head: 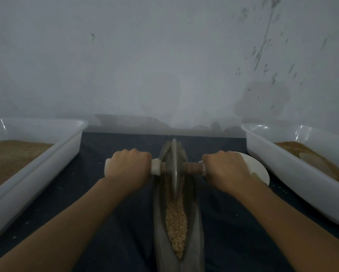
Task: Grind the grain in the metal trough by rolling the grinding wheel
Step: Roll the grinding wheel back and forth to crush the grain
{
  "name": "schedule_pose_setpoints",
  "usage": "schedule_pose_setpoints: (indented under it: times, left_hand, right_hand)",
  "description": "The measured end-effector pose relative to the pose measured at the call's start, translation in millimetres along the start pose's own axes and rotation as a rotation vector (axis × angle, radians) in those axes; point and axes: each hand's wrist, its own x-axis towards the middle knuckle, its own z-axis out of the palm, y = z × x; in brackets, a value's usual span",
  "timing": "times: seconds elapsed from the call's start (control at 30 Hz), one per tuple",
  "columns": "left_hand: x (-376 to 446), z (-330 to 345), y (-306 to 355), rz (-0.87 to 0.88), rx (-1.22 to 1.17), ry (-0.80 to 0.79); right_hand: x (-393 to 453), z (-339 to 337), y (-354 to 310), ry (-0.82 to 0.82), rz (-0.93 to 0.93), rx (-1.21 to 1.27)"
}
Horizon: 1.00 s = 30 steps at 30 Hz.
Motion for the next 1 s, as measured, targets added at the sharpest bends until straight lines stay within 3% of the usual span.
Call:
schedule_pose_setpoints:
  times: [0.13,0.27,0.63,1.0]
  left_hand:
    - [-35.8,-13.3,-1.1,0.078,0.052,-0.044]
    - [-51.9,-21.4,1.5,0.135,0.121,0.009]
    - [20.3,8.8,1.3,-0.009,0.059,0.073]
    - [-62.2,-15.3,-3.7,0.129,0.092,0.041]
  right_hand:
    - [-43.3,-13.1,-1.5,-0.048,-0.081,0.044]
    - [-72.5,-13.8,-0.5,-0.035,-0.093,0.068]
    - [17.0,10.7,-0.4,0.056,0.075,-0.032]
    - [-72.7,-24.3,-6.0,-0.029,-0.079,-0.023]
